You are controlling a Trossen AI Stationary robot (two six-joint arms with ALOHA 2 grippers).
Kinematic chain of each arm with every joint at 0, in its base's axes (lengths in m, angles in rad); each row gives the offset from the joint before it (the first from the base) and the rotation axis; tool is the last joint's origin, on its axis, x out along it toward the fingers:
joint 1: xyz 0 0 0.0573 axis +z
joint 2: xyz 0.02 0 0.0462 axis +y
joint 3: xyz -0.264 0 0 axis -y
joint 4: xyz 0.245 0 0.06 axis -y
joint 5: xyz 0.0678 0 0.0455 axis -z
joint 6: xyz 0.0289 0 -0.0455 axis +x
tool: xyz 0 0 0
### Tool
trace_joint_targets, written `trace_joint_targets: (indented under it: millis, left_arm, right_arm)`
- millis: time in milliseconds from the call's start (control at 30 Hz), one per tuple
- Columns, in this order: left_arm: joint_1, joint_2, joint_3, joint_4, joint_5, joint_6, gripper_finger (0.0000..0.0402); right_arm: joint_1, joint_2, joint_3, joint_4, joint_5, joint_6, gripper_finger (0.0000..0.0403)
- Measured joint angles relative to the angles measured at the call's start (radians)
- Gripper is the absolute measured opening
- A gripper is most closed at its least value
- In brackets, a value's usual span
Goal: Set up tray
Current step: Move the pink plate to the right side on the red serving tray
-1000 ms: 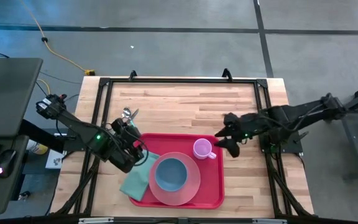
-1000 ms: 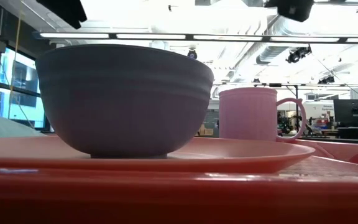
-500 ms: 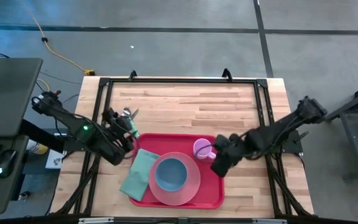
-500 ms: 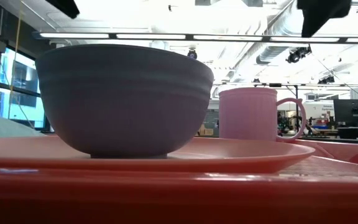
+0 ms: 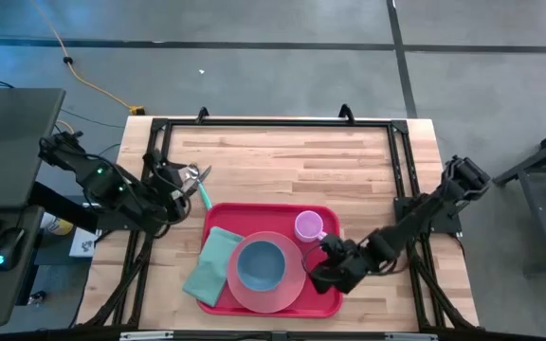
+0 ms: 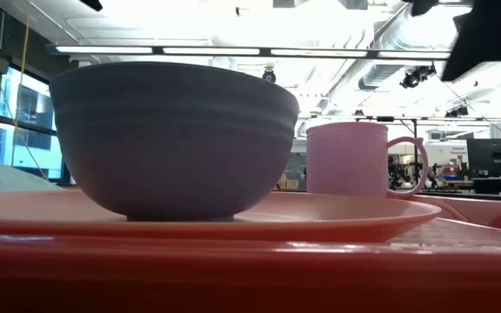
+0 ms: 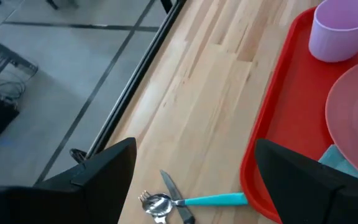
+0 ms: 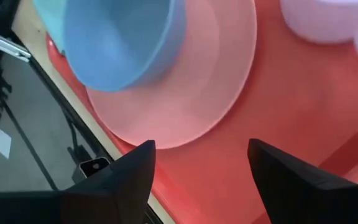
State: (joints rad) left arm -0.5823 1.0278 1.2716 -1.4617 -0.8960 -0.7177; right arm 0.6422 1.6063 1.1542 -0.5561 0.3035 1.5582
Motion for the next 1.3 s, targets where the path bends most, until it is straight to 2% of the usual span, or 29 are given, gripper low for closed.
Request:
trace_joint_targets:
  millis: [167, 567, 1033, 1167, 1300]
  left_arm:
    - [0.000, -0.027, 0.000, 0.001, -0.007, 0.016, 0.0360]
    - [0.000, -0.032, 0.000, 0.013, -0.008, 0.034, 0.0360]
    - [0.000, -0.032, 0.000, 0.023, -0.016, 0.040, 0.0360]
    - [0.000, -0.032, 0.000, 0.023, -0.016, 0.040, 0.0360]
    - [0.000, -0.032, 0.000, 0.023, -0.016, 0.040, 0.0360]
  right_arm:
    - [0.022, 0.047, 0.000, 0.031, 0.002, 0.064, 0.0249]
    - [0.005, 0.180, 0.000, 0.142, -0.013, 0.076, 0.0253]
    - [-0.036, 0.215, 0.000, 0.172, -0.014, 0.038, 0.0253]
    - [-0.043, 0.215, -0.035, 0.179, -0.023, 0.046, 0.0253]
    - [-0.048, 0.215, -0.079, 0.258, -0.021, 0.050, 0.0252]
